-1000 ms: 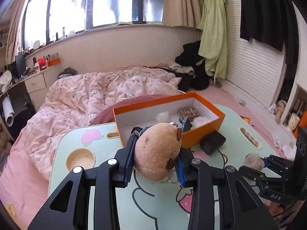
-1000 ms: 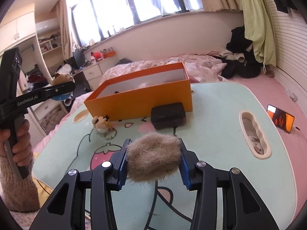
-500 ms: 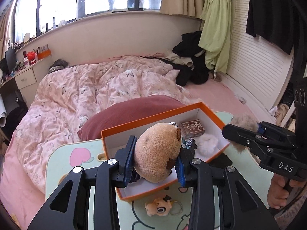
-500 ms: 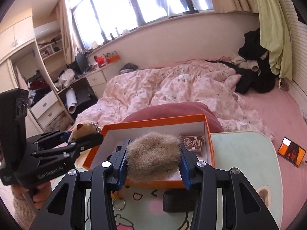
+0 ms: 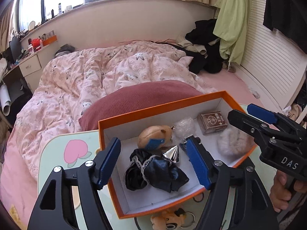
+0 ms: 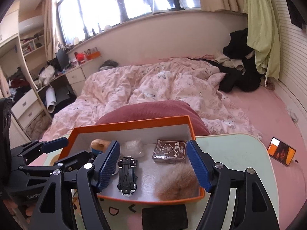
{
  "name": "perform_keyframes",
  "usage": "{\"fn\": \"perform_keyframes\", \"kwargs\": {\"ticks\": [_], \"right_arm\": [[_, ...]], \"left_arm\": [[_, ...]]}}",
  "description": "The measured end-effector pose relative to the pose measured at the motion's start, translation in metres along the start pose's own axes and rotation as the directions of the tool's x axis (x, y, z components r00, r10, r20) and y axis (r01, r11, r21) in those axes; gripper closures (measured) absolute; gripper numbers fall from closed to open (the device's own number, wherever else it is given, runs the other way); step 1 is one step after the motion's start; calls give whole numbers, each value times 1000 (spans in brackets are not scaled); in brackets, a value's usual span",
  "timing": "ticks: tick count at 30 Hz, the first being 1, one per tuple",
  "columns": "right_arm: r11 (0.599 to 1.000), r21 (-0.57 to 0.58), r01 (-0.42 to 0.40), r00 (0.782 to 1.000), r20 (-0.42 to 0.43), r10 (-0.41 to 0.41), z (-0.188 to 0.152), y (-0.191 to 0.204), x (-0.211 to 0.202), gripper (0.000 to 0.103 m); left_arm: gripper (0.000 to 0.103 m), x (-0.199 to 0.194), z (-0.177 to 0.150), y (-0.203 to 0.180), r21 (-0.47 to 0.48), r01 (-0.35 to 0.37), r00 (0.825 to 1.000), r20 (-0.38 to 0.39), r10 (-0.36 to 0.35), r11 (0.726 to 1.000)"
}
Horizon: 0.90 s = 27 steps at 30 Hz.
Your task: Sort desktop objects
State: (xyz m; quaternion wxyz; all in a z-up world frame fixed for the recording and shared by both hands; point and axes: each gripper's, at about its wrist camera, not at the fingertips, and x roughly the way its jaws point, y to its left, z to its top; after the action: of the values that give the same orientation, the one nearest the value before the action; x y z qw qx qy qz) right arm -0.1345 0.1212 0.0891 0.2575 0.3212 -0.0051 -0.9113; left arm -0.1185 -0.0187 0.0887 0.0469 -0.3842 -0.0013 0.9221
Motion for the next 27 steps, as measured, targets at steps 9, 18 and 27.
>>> {"fn": "perform_keyframes", "kwargs": {"ticks": [9, 18, 27], "right_arm": [[1000, -23, 19, 1000, 13, -18, -57, 2, -58, 23], [997, -35, 70, 989, -127, -73, -136, -1, -67, 23], [983, -133, 130, 973, -172, -152, -160, 13, -55, 0]], "left_arm": [[22, -50, -63, -6, 43, -14, 1000, 15, 13, 999], [22, -35, -139, -19, 21, -29, 993, -115, 31, 999], [0, -34, -151, -26, 17, -39, 997, -68, 40, 999]]}}
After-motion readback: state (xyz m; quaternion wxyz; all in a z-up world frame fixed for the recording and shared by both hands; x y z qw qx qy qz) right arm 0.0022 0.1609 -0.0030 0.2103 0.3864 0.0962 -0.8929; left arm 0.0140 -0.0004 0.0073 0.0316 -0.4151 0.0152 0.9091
